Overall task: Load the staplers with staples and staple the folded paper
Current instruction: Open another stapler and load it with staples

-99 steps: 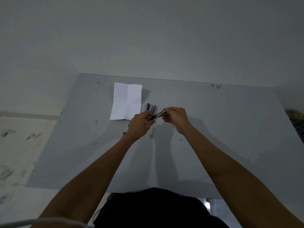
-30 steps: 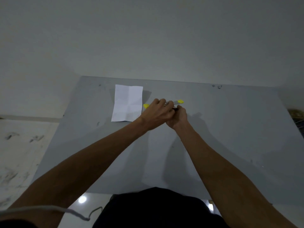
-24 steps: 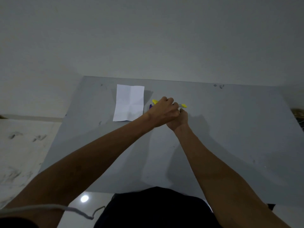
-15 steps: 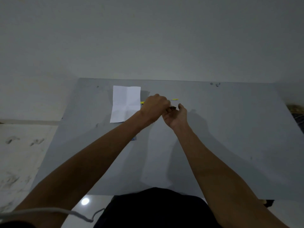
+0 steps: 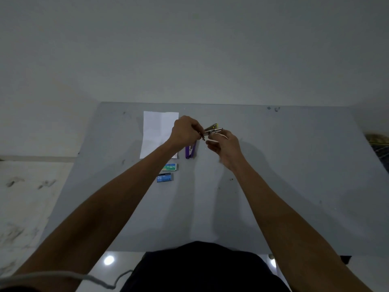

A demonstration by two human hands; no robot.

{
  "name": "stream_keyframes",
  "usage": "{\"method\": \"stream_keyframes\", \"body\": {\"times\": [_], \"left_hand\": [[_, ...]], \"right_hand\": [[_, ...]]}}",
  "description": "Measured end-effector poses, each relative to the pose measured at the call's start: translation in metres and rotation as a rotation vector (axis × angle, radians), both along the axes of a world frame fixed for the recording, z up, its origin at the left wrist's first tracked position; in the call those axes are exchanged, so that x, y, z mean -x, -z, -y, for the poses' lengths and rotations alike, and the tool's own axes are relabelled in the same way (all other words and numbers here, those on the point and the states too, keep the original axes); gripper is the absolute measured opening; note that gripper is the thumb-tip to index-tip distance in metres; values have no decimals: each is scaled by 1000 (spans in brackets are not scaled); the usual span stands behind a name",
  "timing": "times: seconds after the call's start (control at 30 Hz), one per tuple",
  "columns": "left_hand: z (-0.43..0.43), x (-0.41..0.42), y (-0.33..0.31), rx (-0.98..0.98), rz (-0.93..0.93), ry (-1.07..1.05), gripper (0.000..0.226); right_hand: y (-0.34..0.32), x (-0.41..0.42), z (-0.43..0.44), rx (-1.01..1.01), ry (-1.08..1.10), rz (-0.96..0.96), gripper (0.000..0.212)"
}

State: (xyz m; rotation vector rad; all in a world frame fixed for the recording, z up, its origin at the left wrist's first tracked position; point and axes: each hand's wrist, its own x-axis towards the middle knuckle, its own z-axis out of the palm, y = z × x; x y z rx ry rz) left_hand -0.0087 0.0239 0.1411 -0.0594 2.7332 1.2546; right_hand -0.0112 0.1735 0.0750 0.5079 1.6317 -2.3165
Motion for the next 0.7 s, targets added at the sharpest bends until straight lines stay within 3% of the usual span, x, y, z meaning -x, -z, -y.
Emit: {"method": "stream_keyframes", "body": {"times": [0.17, 0.27, 0.37, 0.47, 0.57, 0.7], "left_hand": [[-4, -1, 6, 46, -34, 14, 16], [-8, -4, 10, 209, -155, 60, 19], [-12, -15, 10, 642, -480, 323, 19], [-10, -23, 12, 926, -698, 543, 19], [-6, -24, 13, 961, -772, 560, 20], [-5, -22, 18, 934, -726, 522, 23]], "right_hand": [[-5, 1, 0, -29, 1, -28, 30], [-12, 0, 0, 279, 149, 101, 9], [-15, -2, 2, 621, 268, 229, 34], [-14, -1, 3, 712, 232, 256, 51], [-14, 1, 3, 676, 193, 293, 55], [-16, 4, 2, 618, 132, 306, 57]]}}
